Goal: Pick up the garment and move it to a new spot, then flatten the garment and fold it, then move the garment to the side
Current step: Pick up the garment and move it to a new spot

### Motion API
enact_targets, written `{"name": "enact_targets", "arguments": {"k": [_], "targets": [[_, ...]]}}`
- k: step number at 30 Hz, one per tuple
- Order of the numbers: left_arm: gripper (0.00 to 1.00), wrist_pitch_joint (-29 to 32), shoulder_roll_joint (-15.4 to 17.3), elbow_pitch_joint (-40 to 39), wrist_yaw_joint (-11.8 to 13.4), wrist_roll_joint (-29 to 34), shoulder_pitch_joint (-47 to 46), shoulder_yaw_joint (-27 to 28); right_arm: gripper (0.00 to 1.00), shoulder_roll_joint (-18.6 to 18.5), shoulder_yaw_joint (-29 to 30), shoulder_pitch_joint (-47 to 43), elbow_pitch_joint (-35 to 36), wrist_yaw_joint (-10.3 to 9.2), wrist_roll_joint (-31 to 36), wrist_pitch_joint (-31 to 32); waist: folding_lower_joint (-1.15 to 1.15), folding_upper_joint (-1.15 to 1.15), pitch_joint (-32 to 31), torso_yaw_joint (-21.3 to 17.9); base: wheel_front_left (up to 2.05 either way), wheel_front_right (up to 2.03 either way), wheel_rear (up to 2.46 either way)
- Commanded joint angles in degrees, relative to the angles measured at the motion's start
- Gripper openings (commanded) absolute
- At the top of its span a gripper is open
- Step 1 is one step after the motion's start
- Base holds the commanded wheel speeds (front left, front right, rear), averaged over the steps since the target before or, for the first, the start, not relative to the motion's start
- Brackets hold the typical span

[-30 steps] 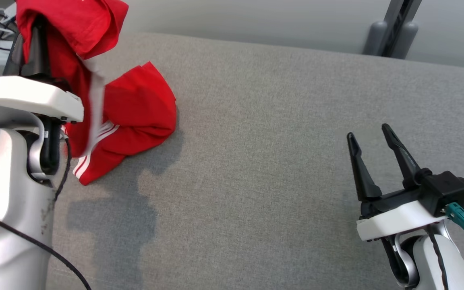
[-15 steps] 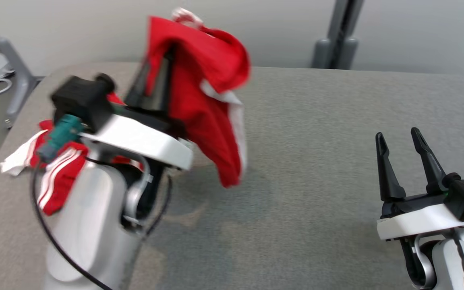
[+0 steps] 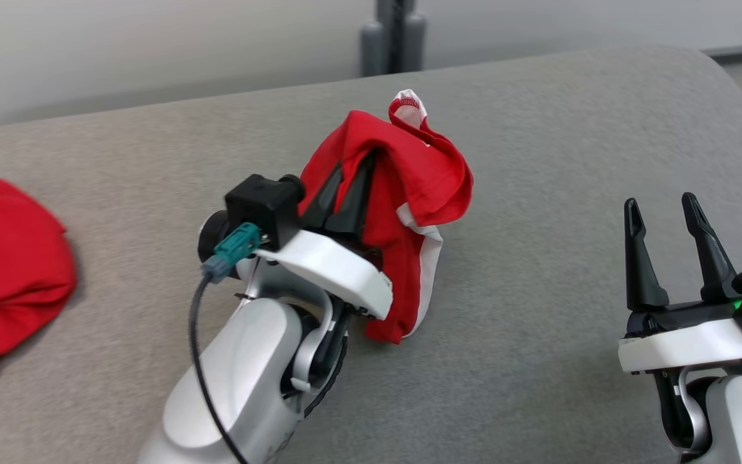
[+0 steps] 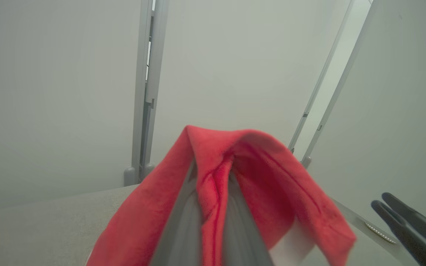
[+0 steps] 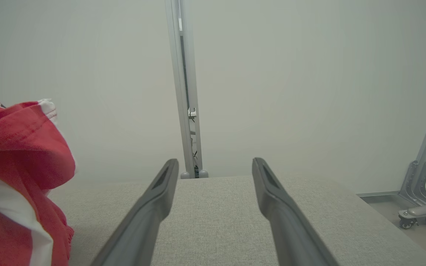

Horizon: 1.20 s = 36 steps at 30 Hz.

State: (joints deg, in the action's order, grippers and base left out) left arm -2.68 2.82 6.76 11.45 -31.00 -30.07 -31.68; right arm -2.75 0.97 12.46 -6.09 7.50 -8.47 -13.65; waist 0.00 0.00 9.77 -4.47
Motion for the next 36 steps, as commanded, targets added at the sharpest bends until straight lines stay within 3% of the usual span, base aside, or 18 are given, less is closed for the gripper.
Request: {"name": "enact_targets", "arguments": {"k": [1,6,8,9,16,24,31,36], "targets": [[0.0,-1.21,0.16,1.34,0.71,-0.68,-1.78,-1.08,1.0,-0.27,0.05,0.38,-0.1,-0.01,-0.25,-0.49,0.0,0.0,2.23,-3.77,0.0,0.0,0.0],[0.0,-4.32,0.23,9.72,2.43,-4.23,-4.94,-6.74,1.0,-0.26,-0.94,0.84,-0.69,0.0,-0.74,-0.83,0.0,0.0,3.27,-6.92,0.0,0.0,0.0],[0.76,-5.61,0.22,12.77,3.03,-5.5,-6.03,-8.86,1.0,-0.26,-1.14,0.9,-0.95,-0.01,-1.09,-1.03,0.0,0.0,3.39,-7.52,0.0,0.0,0.0],[1.0,-6.38,0.25,14.02,3.39,-6.26,-6.53,-9.63,1.0,-0.25,-1.2,0.92,-1.02,-0.01,-1.16,-1.14,0.0,0.0,3.42,-7.68,0.0,0.0,0.0],[1.0,-9.48,0.24,18.24,2.32,-9.68,-9.13,-12.04,1.0,-0.23,0.05,0.4,-1.26,0.0,-0.46,-1.3,0.0,0.0,2.56,-5.78,0.0,0.0,0.0],[1.0,-11.95,0.53,19.36,0.92,-10.03,-10.59,-10.41,1.0,-0.28,0.39,-0.65,-1.0,-0.01,0.83,-1.1,0.0,0.0,-0.94,1.43,0.0,0.0,0.0],[1.0,-12.51,5.33,15.21,1.99,-7.72,-6.52,-6.77,1.0,-0.27,-0.58,-1.79,0.32,0.0,1.03,-0.71,0.0,0.0,-3.97,5.02,0.0,0.0,0.0],[1.0,-12.56,9.54,7.89,3.29,-3.48,1.82,-1.38,1.0,-0.29,-1.28,-4.04,1.79,-0.01,2.03,-0.23,0.0,0.0,-6.22,6.85,0.0,0.0,0.0]]}}
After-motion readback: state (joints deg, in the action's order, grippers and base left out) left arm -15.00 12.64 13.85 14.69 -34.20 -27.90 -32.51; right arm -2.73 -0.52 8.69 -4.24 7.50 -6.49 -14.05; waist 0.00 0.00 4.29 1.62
